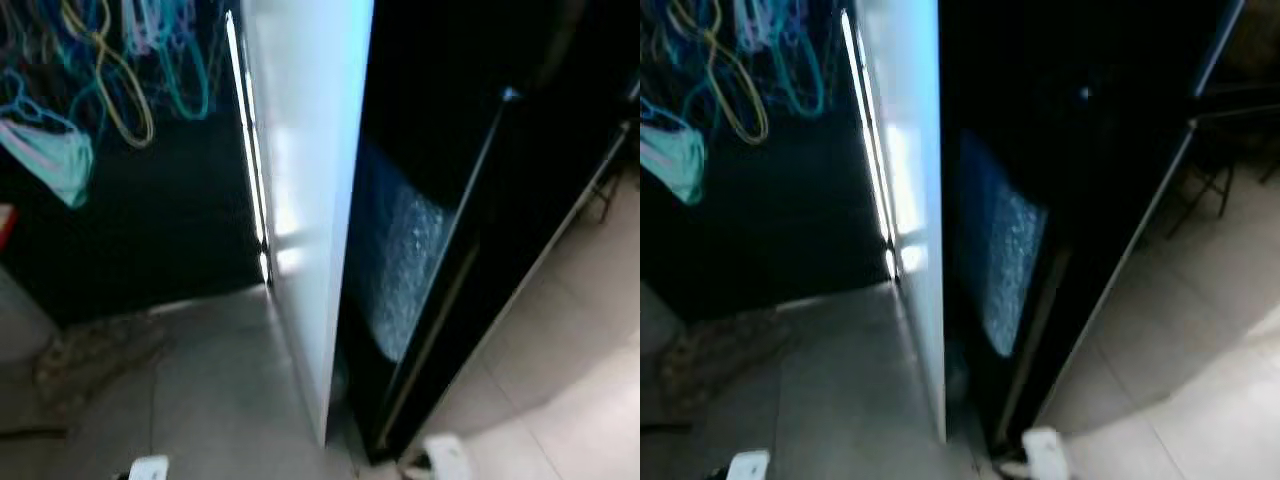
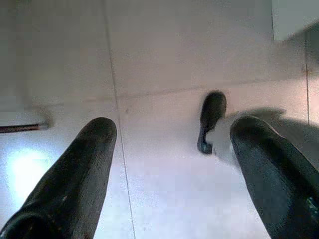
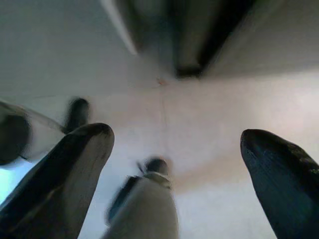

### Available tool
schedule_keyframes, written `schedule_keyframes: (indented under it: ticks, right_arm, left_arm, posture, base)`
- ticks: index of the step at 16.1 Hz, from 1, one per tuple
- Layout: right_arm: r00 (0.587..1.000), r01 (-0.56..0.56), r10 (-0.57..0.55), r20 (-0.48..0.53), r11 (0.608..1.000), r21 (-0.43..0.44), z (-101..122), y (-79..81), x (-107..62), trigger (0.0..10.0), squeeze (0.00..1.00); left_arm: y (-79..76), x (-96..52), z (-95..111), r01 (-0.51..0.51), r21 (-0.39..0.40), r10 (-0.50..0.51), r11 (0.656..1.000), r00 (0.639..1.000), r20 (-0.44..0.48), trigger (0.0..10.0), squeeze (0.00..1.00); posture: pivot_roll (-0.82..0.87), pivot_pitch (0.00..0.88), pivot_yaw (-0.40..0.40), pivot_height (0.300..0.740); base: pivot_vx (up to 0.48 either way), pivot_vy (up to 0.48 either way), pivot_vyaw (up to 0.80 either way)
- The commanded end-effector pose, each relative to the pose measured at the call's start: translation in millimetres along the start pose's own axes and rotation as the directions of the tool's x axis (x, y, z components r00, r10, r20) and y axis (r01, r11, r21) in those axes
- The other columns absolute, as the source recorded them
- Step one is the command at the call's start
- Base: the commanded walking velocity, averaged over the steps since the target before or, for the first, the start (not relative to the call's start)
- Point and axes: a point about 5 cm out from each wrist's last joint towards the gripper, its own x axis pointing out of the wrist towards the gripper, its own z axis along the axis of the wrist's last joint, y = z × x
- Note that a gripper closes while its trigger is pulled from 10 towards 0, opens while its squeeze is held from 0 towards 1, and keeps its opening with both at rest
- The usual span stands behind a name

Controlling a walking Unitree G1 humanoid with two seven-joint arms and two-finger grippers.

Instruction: Restocking fridge

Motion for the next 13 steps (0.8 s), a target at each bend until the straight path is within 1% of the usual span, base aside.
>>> schedule_keyframes:
  ticks: [1,13]
  right_arm:
    - [0.999,0.020,-0.021,-0.029,1.000,-0.009,-8.1,-8.7,-2.7,10.0,0.00]
    - [0.999,0.005,-0.006,-0.045,0.999,-0.032,-11.1,-8.6,-3.3,10.0,0.00]
  left_arm:
    - [-2.9,0.0,-2.1,0.010,0.014,-0.010,1.000,1.000,-0.011,10.0,0.00]
    - [-4.0,-0.4,-4.7,0.021,0.032,-0.021,0.999,1.000,-0.018,10.0,0.00]
  posture:
    - [0.00,0.000,-0.022,0.740]
    - [-0.01,0.000,-0.022,0.740]
  base:
    - [0.000,0.000,0.80]
    - [0.000,0.000,0.80]
